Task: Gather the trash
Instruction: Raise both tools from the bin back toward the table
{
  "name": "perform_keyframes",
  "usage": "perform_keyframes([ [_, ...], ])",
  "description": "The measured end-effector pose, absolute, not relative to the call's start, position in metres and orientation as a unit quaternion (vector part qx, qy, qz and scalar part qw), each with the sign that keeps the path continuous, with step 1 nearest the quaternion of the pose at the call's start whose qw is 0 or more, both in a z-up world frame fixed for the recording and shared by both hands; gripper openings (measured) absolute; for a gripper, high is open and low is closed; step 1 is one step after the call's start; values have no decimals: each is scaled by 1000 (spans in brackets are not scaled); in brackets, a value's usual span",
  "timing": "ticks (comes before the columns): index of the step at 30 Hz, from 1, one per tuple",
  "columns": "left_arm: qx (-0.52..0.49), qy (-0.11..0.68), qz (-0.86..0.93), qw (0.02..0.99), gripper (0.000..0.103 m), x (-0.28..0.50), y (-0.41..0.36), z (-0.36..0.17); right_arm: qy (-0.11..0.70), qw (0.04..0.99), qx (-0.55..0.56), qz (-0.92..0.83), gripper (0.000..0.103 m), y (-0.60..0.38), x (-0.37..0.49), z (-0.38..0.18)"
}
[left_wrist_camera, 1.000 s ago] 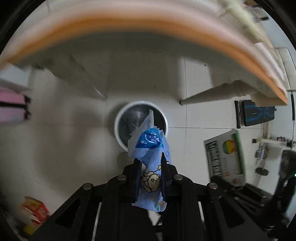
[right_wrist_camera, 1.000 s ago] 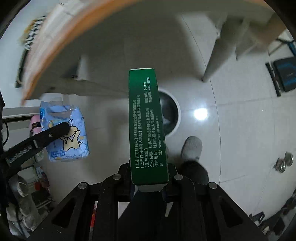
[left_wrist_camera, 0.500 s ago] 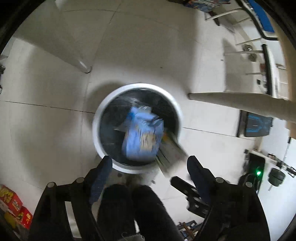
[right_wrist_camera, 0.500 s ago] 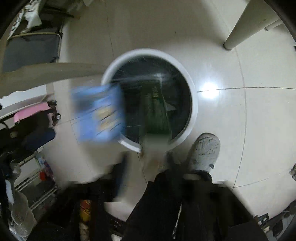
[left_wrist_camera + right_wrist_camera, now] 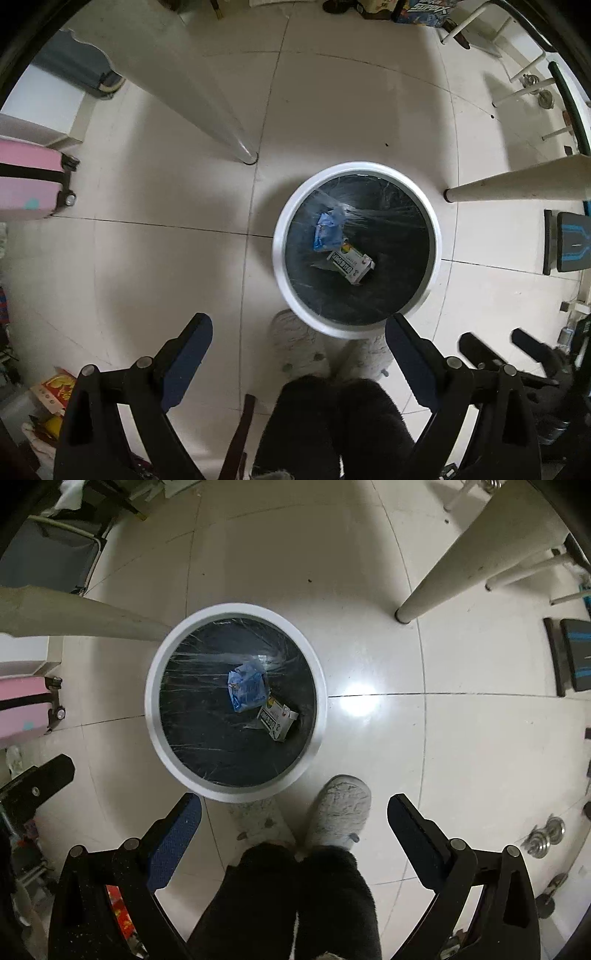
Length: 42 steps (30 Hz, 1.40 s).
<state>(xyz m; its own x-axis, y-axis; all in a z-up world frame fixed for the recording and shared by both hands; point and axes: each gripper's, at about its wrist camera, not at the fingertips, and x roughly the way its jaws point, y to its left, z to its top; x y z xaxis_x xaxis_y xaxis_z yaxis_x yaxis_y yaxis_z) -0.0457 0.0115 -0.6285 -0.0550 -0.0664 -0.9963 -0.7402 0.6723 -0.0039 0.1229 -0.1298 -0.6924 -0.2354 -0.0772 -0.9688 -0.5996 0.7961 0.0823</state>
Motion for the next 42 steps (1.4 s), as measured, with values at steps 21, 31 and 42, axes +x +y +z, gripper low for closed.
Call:
perform_keyframes([
  [21, -271, 647, 272, 658, 96, -83, -11, -422, 709, 617, -206, 274, 102, -132, 113, -425],
  [31, -248, 607, 280, 701, 96, -79, -4, -317, 690, 641, -172, 290, 102, -119, 119, -295],
  [42, -207, 584, 285, 732, 96, 10, 36, -269, 659, 688, -143, 268, 102, -101, 234, -240],
])
